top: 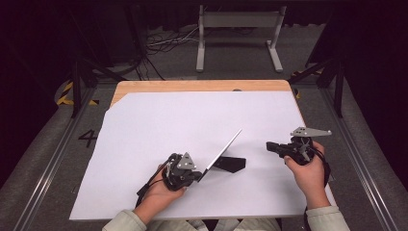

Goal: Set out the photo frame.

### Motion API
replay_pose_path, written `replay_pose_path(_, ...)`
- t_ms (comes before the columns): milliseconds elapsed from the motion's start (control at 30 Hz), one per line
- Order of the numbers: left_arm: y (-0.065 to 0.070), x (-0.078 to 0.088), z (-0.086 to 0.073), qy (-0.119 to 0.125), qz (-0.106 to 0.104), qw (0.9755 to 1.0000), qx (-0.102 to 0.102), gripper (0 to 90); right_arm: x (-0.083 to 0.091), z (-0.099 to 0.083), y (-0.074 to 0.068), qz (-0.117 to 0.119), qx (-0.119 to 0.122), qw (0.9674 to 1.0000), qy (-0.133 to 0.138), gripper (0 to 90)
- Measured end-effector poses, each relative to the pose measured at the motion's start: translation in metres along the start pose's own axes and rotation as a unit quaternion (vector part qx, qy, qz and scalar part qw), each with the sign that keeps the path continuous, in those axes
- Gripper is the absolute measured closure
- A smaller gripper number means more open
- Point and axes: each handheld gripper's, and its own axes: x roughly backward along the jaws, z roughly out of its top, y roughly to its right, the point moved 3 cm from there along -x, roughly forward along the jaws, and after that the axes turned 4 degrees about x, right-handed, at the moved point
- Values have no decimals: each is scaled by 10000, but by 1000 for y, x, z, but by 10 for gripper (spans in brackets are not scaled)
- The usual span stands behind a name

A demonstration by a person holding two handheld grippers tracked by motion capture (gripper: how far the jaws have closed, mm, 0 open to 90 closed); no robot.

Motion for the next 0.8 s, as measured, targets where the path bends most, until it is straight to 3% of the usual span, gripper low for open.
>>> replay_pose_path(233, 9, -2, 3, -32, -82, 9999, -74, 900, 2, 0, 0, 5, -18, 10000, 11, 900)
replay_pose_path(800, 42, -14, 6, -248, -560, 9973, -394, 900, 11, 3, 1, 9, -51, 9999, 114, 900)
